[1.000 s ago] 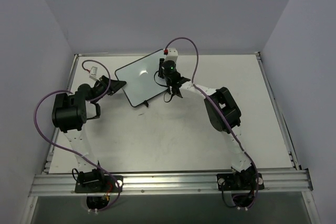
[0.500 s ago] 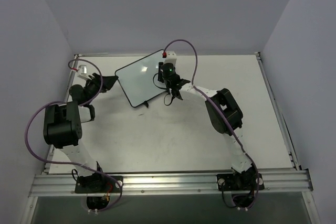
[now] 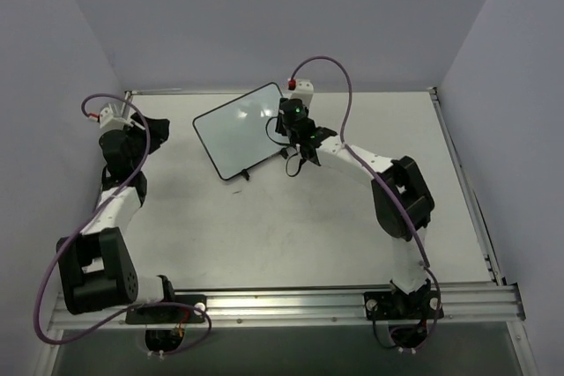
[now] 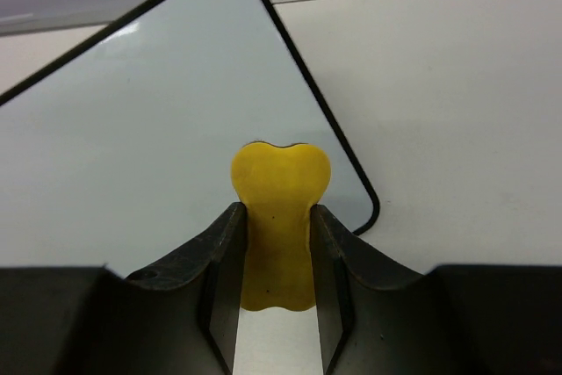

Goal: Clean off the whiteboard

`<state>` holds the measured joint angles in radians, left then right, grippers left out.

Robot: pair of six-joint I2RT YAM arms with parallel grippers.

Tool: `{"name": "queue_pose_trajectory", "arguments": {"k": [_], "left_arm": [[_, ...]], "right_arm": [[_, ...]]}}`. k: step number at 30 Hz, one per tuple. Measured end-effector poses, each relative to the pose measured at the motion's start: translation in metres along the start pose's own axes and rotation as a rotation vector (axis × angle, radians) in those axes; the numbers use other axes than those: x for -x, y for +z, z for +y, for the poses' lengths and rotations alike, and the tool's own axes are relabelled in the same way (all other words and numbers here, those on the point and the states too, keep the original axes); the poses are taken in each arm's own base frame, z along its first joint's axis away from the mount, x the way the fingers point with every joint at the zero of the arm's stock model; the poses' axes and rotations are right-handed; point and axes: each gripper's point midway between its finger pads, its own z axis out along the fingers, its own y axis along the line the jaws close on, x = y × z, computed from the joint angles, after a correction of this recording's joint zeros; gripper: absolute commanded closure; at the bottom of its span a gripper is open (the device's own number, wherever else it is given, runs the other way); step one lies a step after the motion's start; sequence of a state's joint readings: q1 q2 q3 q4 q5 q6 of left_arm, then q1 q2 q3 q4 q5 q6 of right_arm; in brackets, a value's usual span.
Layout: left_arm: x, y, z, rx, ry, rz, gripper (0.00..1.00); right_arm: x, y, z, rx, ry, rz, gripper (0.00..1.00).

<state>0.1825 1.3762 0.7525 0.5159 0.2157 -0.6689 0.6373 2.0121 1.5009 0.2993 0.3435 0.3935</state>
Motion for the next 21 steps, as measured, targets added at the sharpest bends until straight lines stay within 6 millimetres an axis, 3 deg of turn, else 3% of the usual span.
{"name": "queue_pose_trajectory", "arguments": {"k": [2, 5, 10, 13, 15, 17, 21], "left_arm": [[0.006, -0.007, -0.002, 0.040, -0.004, 0.001, 0.37], [0.015, -0.018, -0.020, 0.067, -0.002, 0.006, 0.37], [0.015, -0.042, -0.062, 0.051, 0.029, 0.045, 0.36], [0.020, -0.056, -0.073, 0.055, 0.037, 0.067, 0.35], [0.023, -0.065, -0.077, 0.063, 0.038, 0.081, 0.35], [0.024, -0.072, -0.080, 0.068, 0.040, 0.096, 0.34], [0.030, -0.086, -0.089, 0.058, 0.059, 0.118, 0.33]], "right_arm": [[0.019, -0.015, -0.011, -0.034, 0.030, -0.019, 1.00], [0.041, -0.041, -0.043, -0.101, 0.085, -0.037, 1.00], [0.046, -0.075, -0.135, -0.269, 0.181, -0.020, 0.99], [0.033, -0.091, -0.197, -0.398, 0.225, 0.006, 0.98], [0.021, -0.098, -0.222, -0.460, 0.240, 0.033, 0.97], [0.003, -0.101, -0.232, -0.490, 0.241, 0.071, 0.97], [-0.031, -0.105, -0.240, -0.521, 0.236, 0.150, 0.86]]}}
